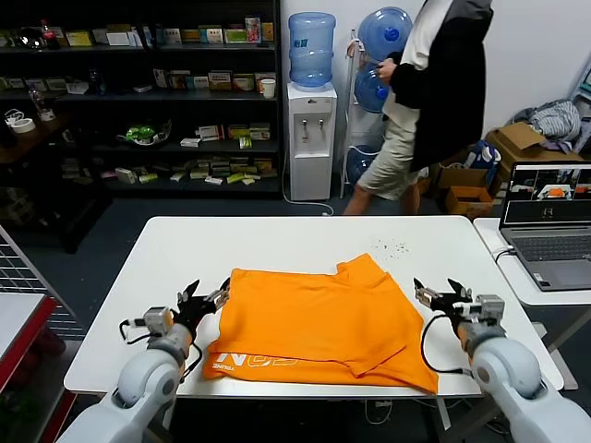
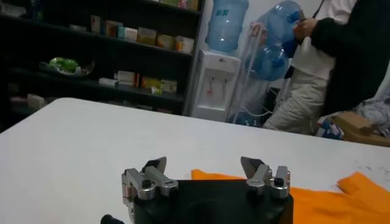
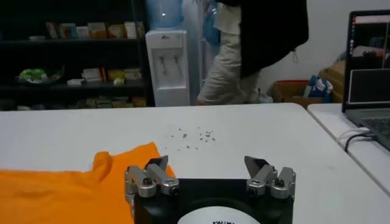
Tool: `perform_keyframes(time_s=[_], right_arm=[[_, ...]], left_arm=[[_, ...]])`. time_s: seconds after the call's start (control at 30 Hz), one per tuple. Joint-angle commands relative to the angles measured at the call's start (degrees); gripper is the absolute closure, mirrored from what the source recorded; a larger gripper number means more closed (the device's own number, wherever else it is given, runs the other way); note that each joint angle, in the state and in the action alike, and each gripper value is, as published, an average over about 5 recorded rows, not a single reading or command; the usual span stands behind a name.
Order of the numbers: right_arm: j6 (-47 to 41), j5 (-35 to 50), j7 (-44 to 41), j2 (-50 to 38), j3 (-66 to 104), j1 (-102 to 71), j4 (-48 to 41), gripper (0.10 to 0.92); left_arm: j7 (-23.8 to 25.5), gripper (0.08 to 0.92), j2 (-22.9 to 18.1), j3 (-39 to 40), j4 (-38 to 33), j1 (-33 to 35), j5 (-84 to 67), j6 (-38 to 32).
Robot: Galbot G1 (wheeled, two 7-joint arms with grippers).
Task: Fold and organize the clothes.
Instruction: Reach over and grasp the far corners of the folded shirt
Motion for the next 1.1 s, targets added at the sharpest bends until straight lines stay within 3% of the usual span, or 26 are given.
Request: perform_keyframes(time_s=[0.03,0.37,0.93,1.1], right_arm=[[-3.9,0.4,-0.6,7.5,-10.2,19.7,-17.8,0.203],[-6.2,0.9,-1.6,9.8,-13.1,21.7,-21.9,0.203],[-6.5,-1.0,-3.0,12.2,-14.8,23.3,-26.8,0.204],[-6.9,-1.0,-3.3,12.4,-15.3,23.1,-26.9,0.269]], left_arm=[[3.8,0.177,-3.9,7.3,21.9,-17.7,-0.4,2.9],[5.7,0.177,-4.3,9.8,27.0,-20.8,-1.5,6.2],[5.0,0.177,-4.4,12.8,26.0,-21.7,-3.3,8.2],[5.1,0.177,-4.1,13.0,25.1,-21.2,-3.4,8.6]])
